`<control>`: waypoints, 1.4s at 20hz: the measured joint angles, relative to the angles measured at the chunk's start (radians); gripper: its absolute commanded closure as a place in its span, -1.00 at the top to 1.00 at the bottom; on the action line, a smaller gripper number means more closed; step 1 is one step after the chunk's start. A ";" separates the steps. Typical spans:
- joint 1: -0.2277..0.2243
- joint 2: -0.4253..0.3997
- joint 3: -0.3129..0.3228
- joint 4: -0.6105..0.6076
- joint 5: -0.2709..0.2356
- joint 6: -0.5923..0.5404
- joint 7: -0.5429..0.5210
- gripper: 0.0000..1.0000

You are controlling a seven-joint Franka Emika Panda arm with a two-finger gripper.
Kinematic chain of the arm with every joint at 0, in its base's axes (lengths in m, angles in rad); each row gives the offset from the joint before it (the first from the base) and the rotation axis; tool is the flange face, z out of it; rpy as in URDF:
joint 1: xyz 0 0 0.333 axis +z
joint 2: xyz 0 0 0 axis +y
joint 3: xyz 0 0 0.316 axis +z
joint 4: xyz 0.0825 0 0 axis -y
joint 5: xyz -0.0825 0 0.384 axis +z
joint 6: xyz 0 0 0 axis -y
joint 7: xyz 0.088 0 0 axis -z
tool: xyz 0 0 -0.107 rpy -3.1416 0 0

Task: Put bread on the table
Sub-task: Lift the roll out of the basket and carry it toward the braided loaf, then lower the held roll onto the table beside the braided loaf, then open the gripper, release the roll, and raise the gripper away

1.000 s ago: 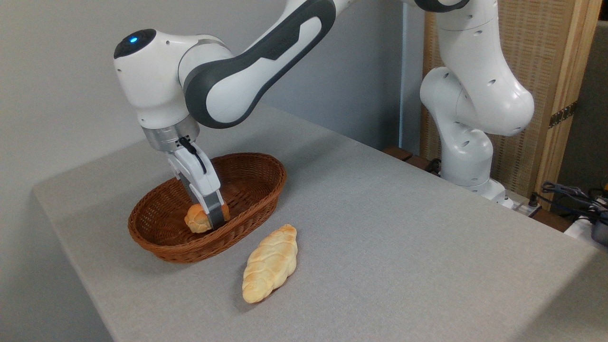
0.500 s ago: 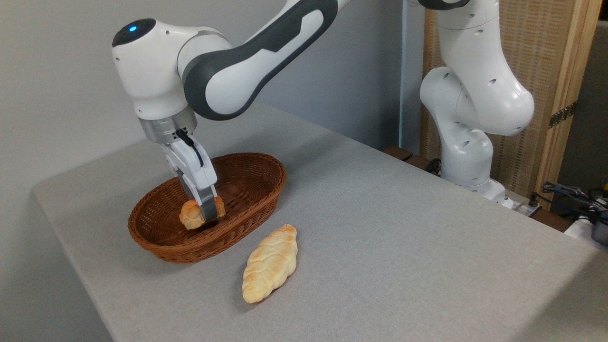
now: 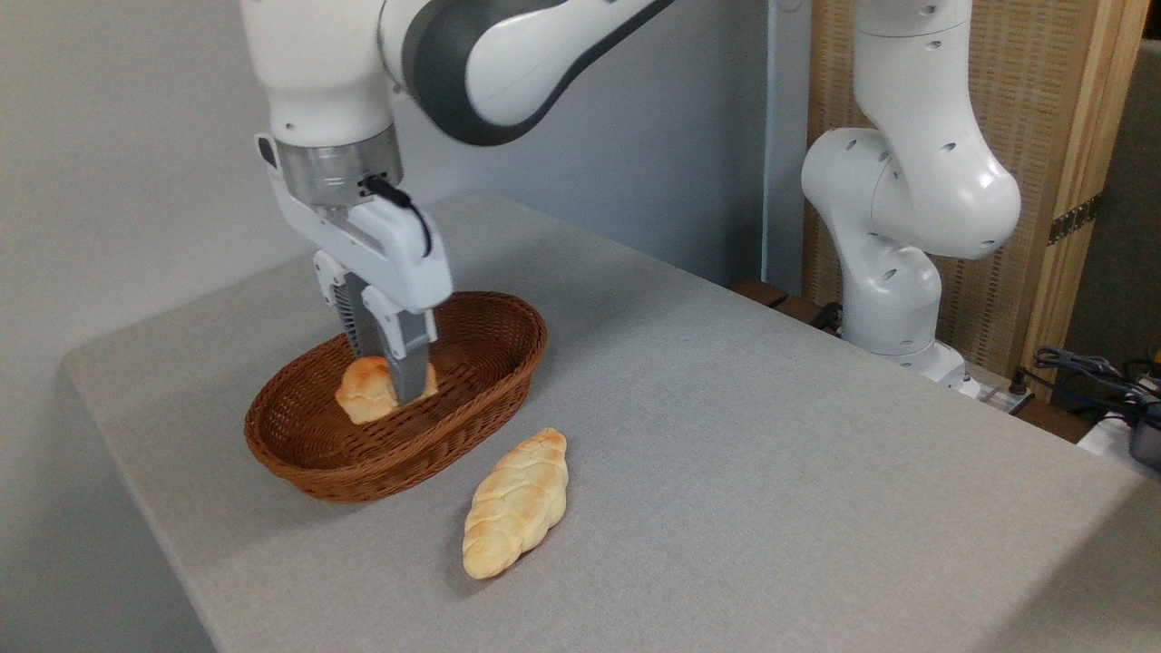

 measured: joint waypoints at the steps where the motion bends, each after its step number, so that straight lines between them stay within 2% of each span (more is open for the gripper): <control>1: 0.001 -0.010 0.024 -0.001 0.000 -0.016 0.018 0.05; 4: 0.003 -0.015 0.104 -0.005 0.000 -0.037 0.085 0.17; 5: 0.003 -0.014 0.136 -0.007 0.000 -0.042 0.117 0.29; 6: 0.004 -0.013 0.169 -0.009 0.000 -0.047 0.154 0.55; 7: 0.004 -0.012 0.196 -0.013 0.000 -0.052 0.189 0.57; 8: 0.005 -0.010 0.220 -0.020 0.002 -0.054 0.219 0.78; 11: 0.006 -0.007 0.261 -0.061 0.051 -0.055 0.307 1.00; 14: 0.006 -0.003 0.284 -0.092 0.081 -0.059 0.341 1.00; 20: -0.004 0.037 0.280 -0.100 0.082 -0.066 0.343 1.00; 28: -0.010 0.035 0.278 -0.088 0.082 -0.064 0.343 1.00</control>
